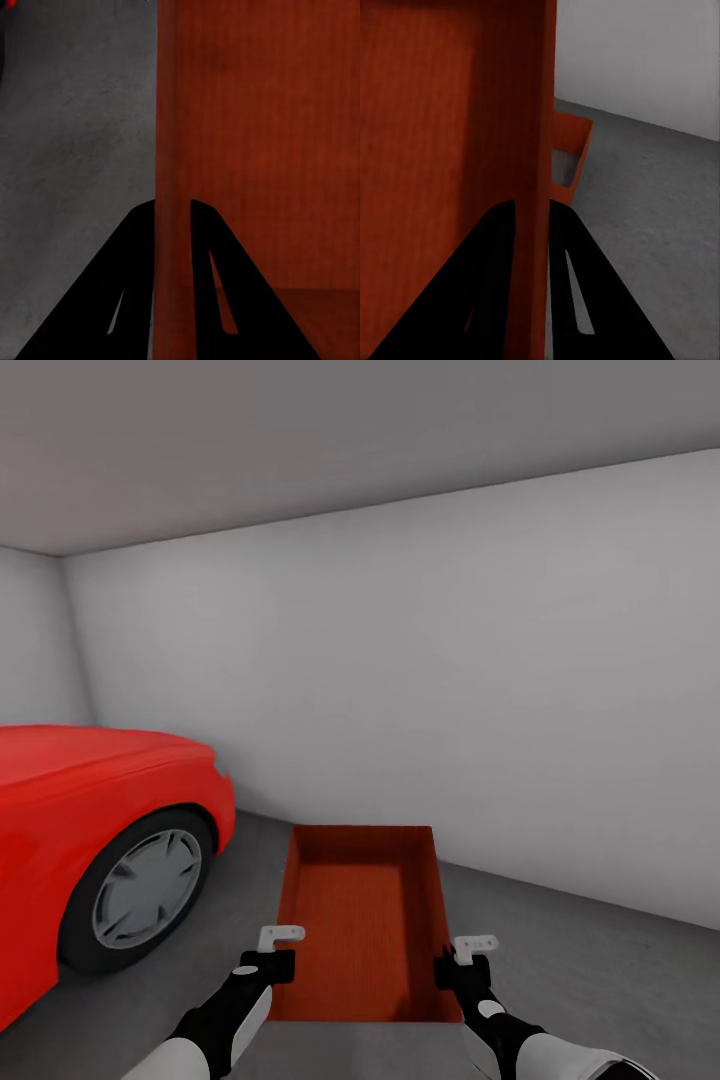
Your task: Move the two storage containers from the living room to the garage. In the garage, place one container on the floor and stack the other container on top of it (either order is fine).
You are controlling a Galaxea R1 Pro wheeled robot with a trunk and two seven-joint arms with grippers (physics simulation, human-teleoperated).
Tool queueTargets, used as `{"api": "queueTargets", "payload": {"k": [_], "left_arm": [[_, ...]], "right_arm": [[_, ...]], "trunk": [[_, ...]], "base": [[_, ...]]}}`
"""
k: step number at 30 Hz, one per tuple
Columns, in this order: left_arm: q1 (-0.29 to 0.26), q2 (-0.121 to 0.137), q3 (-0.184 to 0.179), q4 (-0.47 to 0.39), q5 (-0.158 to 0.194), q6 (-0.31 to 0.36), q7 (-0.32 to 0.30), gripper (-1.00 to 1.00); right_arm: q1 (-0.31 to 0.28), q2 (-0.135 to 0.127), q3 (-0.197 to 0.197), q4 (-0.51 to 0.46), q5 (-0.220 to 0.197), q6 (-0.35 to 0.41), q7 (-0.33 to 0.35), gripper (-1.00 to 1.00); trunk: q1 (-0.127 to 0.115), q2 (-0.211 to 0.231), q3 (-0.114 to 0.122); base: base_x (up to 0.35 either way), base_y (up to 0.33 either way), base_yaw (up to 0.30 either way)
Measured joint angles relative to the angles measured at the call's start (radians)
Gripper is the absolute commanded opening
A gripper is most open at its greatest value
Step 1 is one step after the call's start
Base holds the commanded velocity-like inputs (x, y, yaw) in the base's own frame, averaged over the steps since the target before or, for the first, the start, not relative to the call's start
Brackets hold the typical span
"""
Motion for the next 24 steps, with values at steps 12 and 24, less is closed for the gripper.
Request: {"api": "queueTargets", "payload": {"k": [12, 24], "left_arm": [[0.000, 0.000, 0.000, 0.000, -0.001, 0.000, 0.000, -1.00], [0.000, 0.000, -0.001, 0.000, 0.001, -0.001, 0.000, -1.00]], "right_arm": [[0.000, 0.000, 0.000, 0.000, -0.001, -0.001, 0.000, -1.00], [0.000, 0.000, 0.001, 0.000, -0.001, -0.001, 0.000, -1.00]], "trunk": [[0.000, 0.000, 0.000], [0.000, 0.000, 0.000]], "base": [[0.308, 0.188, -0.041], [0.308, 0.188, -0.268]]}}
